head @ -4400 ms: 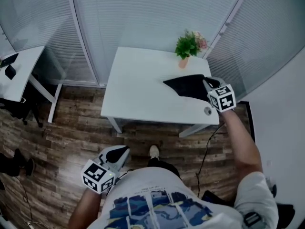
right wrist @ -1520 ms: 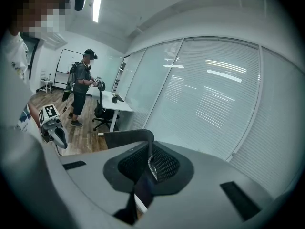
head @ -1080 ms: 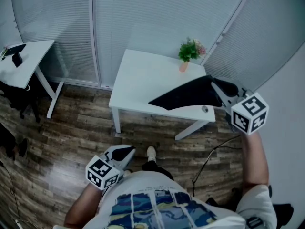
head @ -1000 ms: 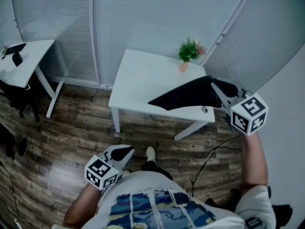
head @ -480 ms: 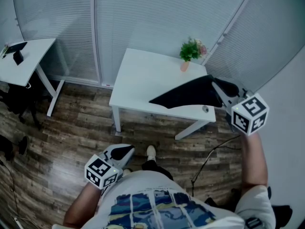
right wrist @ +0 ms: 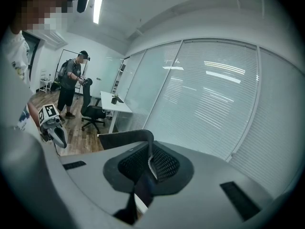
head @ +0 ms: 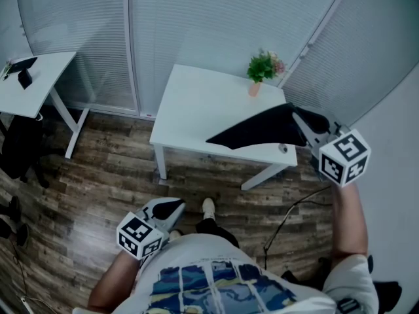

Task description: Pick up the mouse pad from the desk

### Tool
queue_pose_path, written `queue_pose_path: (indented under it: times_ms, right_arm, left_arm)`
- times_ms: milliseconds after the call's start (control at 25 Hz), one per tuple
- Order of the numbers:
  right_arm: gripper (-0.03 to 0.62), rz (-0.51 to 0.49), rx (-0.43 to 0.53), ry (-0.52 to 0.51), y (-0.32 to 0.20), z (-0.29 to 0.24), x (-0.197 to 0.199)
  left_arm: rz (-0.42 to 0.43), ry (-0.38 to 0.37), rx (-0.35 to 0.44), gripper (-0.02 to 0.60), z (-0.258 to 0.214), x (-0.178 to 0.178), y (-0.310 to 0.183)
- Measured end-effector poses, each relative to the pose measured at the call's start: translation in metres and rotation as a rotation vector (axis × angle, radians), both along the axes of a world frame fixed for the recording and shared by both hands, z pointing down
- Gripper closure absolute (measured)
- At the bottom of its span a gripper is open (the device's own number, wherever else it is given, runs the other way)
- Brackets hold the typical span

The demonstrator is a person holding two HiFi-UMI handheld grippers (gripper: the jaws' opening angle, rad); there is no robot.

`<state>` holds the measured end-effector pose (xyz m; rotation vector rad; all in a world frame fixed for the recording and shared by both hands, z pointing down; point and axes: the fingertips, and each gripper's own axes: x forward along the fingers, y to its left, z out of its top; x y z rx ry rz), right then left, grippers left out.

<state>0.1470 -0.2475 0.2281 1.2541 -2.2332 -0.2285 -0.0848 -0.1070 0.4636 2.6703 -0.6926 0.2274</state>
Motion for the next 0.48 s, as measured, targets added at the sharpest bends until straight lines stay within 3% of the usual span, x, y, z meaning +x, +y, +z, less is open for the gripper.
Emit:
queue_pose_path:
  times_ms: [480]
  right_arm:
    - [0.570, 0.004, -0.004, -0.016, -0.0034, 0.0030, 0.0066]
  left_arm:
    - [0.013, -0.003, -0.008, 0.578, 0.0005, 0.0074, -0.0062]
